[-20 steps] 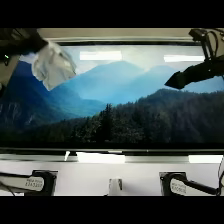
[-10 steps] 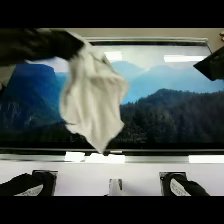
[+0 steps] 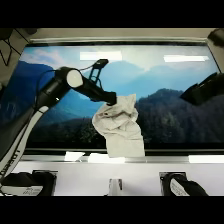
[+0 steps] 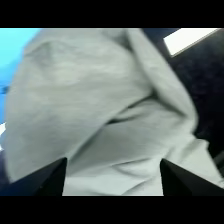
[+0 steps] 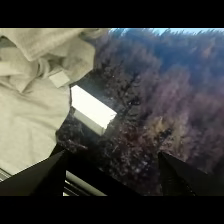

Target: Fold the shirts.

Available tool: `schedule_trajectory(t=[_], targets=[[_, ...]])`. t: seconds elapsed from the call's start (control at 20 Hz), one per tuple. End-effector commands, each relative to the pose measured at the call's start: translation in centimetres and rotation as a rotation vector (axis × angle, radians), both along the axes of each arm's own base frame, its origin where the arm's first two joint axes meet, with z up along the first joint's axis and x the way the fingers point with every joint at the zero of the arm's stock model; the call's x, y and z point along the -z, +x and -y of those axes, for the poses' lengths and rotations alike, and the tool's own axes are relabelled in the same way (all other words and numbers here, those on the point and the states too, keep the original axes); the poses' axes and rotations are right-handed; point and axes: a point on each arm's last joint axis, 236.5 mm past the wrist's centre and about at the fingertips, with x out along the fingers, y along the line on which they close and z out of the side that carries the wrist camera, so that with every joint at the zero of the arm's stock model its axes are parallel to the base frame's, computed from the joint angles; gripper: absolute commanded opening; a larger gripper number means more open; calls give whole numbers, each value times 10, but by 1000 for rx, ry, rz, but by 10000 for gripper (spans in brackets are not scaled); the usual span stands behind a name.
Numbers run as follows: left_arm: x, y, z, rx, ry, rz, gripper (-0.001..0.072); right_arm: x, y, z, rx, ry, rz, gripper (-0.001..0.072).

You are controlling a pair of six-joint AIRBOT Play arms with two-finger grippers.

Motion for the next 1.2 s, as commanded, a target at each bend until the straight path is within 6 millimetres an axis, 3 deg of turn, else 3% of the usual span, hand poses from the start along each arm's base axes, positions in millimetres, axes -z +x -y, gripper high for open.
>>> schedule_trajectory(t=[0.0, 0.1, 0.2, 0.4, 0.55, 0.65, 0.8, 0.9, 1.0, 1.15], targets=[[7, 1, -106, -104, 230, -114, 709, 61, -3, -2, 21, 33, -118, 564], [19, -24, -131, -140, 221, -225, 709, 98, -4, -3, 43, 52, -163, 649], [45, -61, -131, -148, 180, -301, 708, 126, -1, -14, 48, 109, -175, 654], [100, -150, -77, -220, -98, -498, 708, 149, 23, -40, 61, 266, -165, 658], [138, -192, -51, -238, -130, -565, 708, 157, 48, -61, 81, 413, -164, 659], [152, -203, -28, -230, -143, -561, 708, 160, 55, -74, 72, 495, -179, 659], [168, -202, 3, -290, -194, -573, 708, 163, 58, -78, 80, 529, -194, 659], [179, -195, 15, -325, -227, -570, 708, 163, 56, -79, 75, 533, -201, 659], [179, -183, 25, -339, -281, -542, 658, 162, 53, -81, 66, 539, -214, 660], [177, -162, 30, -371, -313, -480, 644, 162, 39, -105, -9, 534, -253, 678]])
